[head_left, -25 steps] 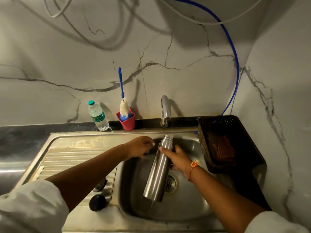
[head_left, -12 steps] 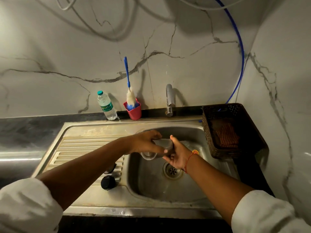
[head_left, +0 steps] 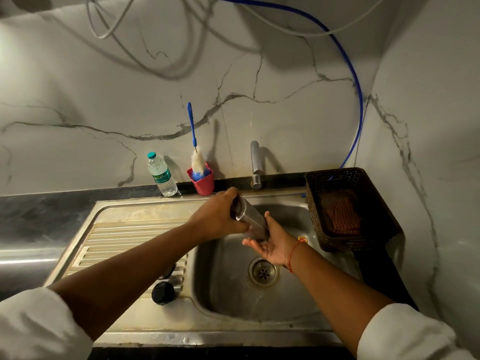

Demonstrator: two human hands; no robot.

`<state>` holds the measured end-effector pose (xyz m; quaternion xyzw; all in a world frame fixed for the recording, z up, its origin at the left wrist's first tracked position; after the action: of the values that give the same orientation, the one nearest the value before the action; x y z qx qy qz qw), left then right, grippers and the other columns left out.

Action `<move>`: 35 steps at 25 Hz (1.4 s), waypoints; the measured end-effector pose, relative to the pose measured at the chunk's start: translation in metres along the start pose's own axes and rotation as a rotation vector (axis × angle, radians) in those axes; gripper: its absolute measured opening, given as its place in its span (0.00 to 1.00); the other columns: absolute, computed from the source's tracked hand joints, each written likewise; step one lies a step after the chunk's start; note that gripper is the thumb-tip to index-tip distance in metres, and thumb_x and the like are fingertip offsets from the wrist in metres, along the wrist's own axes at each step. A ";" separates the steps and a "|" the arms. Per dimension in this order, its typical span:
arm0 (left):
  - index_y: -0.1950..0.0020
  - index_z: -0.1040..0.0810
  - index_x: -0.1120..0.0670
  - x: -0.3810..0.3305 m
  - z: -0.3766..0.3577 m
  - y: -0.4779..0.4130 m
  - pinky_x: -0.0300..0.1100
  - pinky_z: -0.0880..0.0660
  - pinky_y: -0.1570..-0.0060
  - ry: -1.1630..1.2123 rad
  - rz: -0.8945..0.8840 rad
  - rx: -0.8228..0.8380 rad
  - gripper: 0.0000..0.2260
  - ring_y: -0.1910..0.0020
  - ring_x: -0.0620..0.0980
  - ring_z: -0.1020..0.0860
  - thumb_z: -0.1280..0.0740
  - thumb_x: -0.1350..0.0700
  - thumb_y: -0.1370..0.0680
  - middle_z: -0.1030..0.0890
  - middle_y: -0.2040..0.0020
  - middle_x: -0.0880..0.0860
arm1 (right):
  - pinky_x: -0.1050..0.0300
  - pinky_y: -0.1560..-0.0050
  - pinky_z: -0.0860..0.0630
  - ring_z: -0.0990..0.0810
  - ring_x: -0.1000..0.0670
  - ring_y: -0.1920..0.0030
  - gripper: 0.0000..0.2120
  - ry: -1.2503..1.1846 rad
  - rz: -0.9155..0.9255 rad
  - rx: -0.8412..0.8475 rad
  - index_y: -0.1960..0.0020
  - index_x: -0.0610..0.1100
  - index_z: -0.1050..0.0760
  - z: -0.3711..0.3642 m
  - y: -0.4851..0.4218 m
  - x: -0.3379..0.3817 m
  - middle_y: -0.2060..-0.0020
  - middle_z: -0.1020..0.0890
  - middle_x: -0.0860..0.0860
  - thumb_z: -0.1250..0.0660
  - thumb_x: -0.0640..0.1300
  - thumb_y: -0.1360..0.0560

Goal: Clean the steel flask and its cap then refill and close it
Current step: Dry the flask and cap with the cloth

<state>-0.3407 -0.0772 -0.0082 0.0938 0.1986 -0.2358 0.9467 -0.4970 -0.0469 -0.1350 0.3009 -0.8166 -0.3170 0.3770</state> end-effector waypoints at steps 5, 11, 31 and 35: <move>0.30 0.31 0.51 0.011 0.005 -0.004 0.40 0.26 0.49 -0.130 0.054 0.063 0.34 0.47 0.47 0.25 0.19 0.48 0.31 0.22 0.39 0.51 | 0.48 0.50 0.22 0.23 0.40 0.41 0.29 0.933 0.276 -0.347 0.31 0.42 0.30 0.012 0.013 0.031 0.40 0.24 0.41 0.38 0.62 0.22; 0.31 0.30 0.51 0.010 0.006 -0.008 0.41 0.23 0.47 -0.137 0.043 0.075 0.33 0.46 0.47 0.24 0.20 0.48 0.30 0.22 0.41 0.51 | 0.55 0.56 0.24 0.18 0.39 0.53 0.11 1.214 0.974 -0.852 0.54 0.41 0.21 0.030 0.062 0.104 0.57 0.16 0.42 0.34 0.50 0.22; 0.47 0.28 0.49 0.008 -0.006 0.043 0.31 0.30 0.67 0.213 0.340 -0.194 0.21 0.62 0.45 0.23 0.19 0.48 0.31 0.22 0.58 0.48 | 0.44 0.41 0.24 0.22 0.37 0.40 0.30 1.316 0.421 -0.887 0.30 0.40 0.30 0.170 0.031 0.147 0.38 0.23 0.40 0.31 0.52 0.28; 0.49 0.26 0.51 0.007 -0.009 0.055 0.34 0.29 0.67 0.281 0.402 -0.251 0.20 0.63 0.46 0.22 0.19 0.48 0.31 0.20 0.58 0.51 | 0.51 0.48 0.24 0.20 0.36 0.47 0.16 1.240 0.654 -0.840 0.45 0.36 0.22 0.135 0.067 0.145 0.50 0.19 0.39 0.38 0.48 0.21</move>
<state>-0.3109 -0.0296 -0.0146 0.0451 0.3330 -0.0016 0.9418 -0.7002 -0.0724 -0.0932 0.0016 -0.3192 -0.2464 0.9151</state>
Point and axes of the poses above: each hand's wrist, its own y-axis away from the middle knuckle, its own z-axis out of the back of the hand, x = y × z, the point moved 2 cm from there along -y, towards the middle knuckle
